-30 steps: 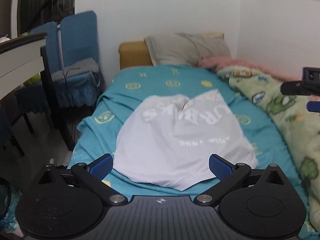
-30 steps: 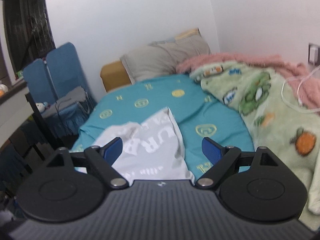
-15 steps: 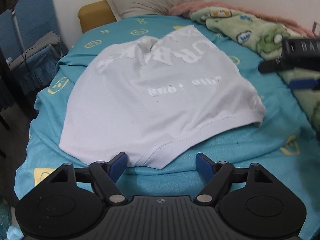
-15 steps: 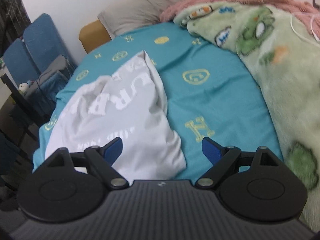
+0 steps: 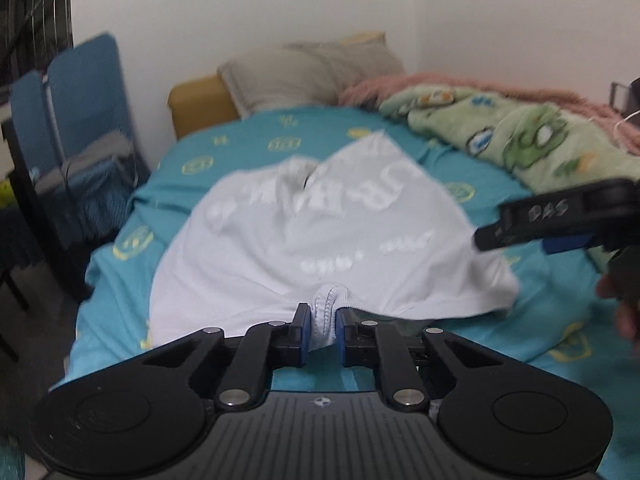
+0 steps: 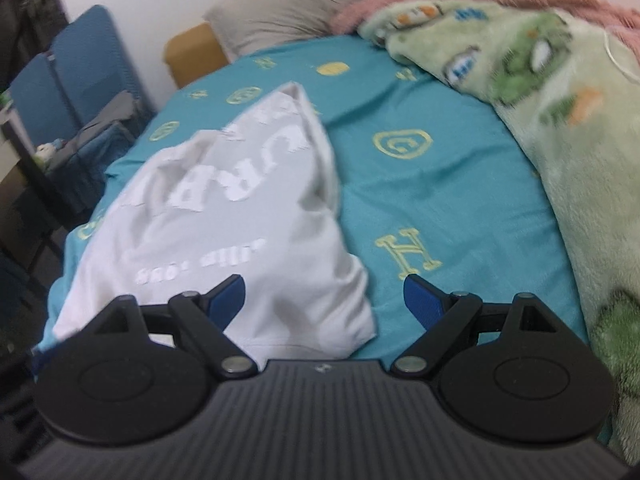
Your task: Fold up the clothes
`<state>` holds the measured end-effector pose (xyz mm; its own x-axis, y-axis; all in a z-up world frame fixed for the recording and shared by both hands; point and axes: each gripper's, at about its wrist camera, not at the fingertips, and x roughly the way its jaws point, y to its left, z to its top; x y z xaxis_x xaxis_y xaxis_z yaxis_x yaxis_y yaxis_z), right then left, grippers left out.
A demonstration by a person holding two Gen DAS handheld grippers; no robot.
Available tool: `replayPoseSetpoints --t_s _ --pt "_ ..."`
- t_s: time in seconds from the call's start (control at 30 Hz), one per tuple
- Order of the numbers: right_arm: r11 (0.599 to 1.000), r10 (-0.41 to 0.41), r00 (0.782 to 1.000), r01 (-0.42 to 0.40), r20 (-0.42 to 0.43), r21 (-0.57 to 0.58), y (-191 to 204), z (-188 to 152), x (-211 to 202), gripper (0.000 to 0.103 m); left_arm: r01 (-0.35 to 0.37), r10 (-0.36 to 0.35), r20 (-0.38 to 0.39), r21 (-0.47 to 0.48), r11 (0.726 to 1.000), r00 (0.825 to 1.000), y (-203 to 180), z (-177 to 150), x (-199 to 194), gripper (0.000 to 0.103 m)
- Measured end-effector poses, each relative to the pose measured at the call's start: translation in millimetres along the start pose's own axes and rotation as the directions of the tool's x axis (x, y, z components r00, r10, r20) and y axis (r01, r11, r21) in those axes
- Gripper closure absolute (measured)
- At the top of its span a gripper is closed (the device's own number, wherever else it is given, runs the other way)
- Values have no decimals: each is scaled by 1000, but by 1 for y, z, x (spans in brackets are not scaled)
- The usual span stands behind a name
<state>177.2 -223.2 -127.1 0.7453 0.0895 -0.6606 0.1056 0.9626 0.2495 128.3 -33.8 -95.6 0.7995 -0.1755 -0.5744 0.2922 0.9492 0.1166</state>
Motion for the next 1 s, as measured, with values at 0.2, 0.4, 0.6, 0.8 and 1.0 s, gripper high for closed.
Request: replayPoseSetpoints --t_s 0.2,0.4,0.6,0.8,1.0 --pt "989 92 996 -90 11 -117 31 -13 -7 15 16 -8 70 -122 992 997 22 12 -21 91" --pt "957 57 998 -57 -7 -283 59 -27 7 15 30 -12 91 -197 980 996 37 16 -28 91" --pt "988 -131 990 134 46 -76 12 -15 15 15 12 -8 23 -169 986 1000 31 6 -15 91" --pt "971 -199 980 197 5 135 -27 -13 16 18 -5 -2 -54 -136 991 999 25 -6 0 91" --pt "994 -108 993 107 48 23 0 -11 13 80 -31 22 -102 -85 996 995 17 -14 13 88"
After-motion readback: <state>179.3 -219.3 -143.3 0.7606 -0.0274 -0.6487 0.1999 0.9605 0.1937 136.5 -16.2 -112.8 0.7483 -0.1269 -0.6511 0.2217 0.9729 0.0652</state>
